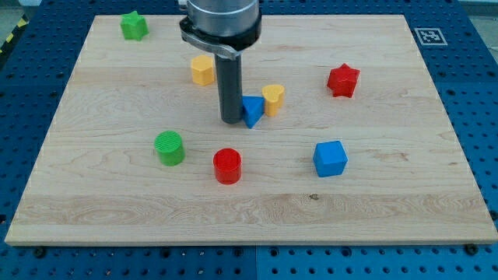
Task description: Move the blue triangle left a bit
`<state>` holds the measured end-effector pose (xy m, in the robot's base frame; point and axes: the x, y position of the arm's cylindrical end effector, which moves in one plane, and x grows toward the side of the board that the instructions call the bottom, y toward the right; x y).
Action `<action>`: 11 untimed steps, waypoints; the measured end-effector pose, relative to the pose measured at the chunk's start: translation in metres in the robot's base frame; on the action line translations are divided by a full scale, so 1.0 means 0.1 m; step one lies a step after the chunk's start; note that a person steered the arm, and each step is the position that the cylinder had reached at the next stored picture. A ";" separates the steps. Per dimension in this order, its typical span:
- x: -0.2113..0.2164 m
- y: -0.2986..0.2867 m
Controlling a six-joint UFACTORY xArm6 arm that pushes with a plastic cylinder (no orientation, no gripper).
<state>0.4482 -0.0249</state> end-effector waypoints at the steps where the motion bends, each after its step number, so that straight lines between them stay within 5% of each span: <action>1: 0.03 0.29; 4: 0.19 1.28; 5: -0.08 1.51; 11: 0.11 0.37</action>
